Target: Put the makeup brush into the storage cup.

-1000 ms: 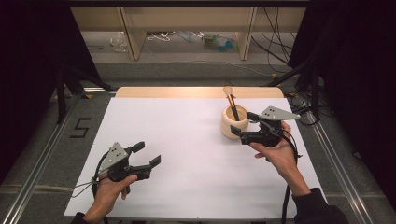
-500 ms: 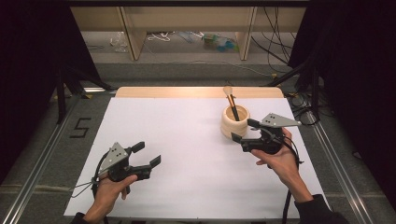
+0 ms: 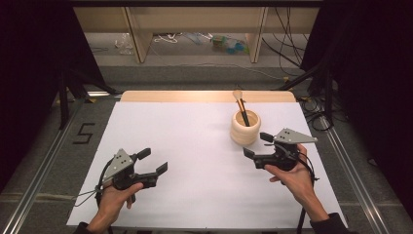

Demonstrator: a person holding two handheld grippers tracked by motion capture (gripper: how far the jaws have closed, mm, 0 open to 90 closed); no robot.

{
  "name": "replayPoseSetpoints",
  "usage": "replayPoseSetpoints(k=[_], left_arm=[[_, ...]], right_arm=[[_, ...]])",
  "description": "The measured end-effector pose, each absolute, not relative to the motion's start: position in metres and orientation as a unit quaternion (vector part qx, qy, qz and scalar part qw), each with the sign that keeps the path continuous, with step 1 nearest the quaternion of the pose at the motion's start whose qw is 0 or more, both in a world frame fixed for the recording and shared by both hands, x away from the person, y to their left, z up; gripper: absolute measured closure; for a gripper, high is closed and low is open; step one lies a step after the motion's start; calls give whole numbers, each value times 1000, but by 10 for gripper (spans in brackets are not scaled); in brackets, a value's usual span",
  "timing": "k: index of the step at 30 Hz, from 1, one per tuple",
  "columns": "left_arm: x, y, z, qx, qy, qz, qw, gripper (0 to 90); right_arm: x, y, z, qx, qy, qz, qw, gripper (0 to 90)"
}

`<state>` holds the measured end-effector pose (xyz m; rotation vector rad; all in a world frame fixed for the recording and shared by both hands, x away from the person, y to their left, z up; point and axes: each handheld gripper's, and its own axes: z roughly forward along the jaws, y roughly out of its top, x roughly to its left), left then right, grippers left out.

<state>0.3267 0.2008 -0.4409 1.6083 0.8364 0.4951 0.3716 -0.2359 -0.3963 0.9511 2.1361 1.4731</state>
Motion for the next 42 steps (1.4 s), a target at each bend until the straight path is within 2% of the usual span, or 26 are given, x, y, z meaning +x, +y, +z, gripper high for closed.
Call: replayPoseSetpoints(k=[26, 42], left_arm=[[325, 201, -441, 692, 360, 214, 589, 169], [325, 202, -442, 692, 360, 214, 588, 169]], right_arm=[[323, -240, -421, 344, 765, 519, 166, 162], [325, -246, -431, 355, 774, 497, 164, 164]])
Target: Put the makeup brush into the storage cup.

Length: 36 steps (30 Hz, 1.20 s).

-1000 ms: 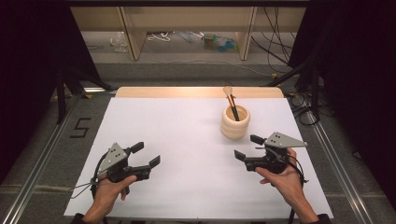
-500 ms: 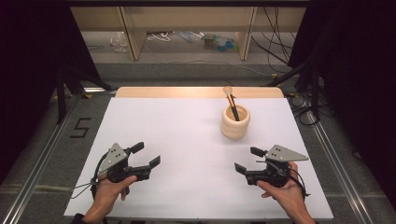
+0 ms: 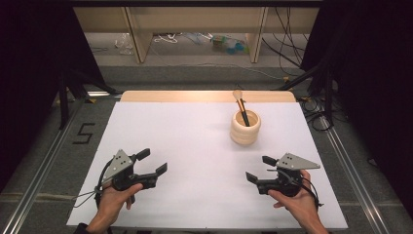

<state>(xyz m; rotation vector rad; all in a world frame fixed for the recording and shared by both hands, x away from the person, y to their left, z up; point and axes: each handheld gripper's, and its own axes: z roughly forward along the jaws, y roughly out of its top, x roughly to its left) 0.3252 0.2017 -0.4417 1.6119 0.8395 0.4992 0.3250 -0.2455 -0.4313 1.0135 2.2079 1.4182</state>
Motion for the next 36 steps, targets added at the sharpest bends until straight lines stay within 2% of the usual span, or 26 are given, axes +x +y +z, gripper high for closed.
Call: replayPoseSetpoints(k=[8, 15, 36], left_arm=[[326, 206, -443, 685, 370, 213, 591, 168], [327, 205, -442, 686, 370, 211, 590, 169], [327, 202, -441, 692, 360, 212, 589, 169]], right_arm=[[331, -257, -444, 381, 780, 469, 164, 163], [324, -255, -443, 379, 779, 476, 149, 163], [314, -251, -438, 366, 775, 491, 155, 163]])
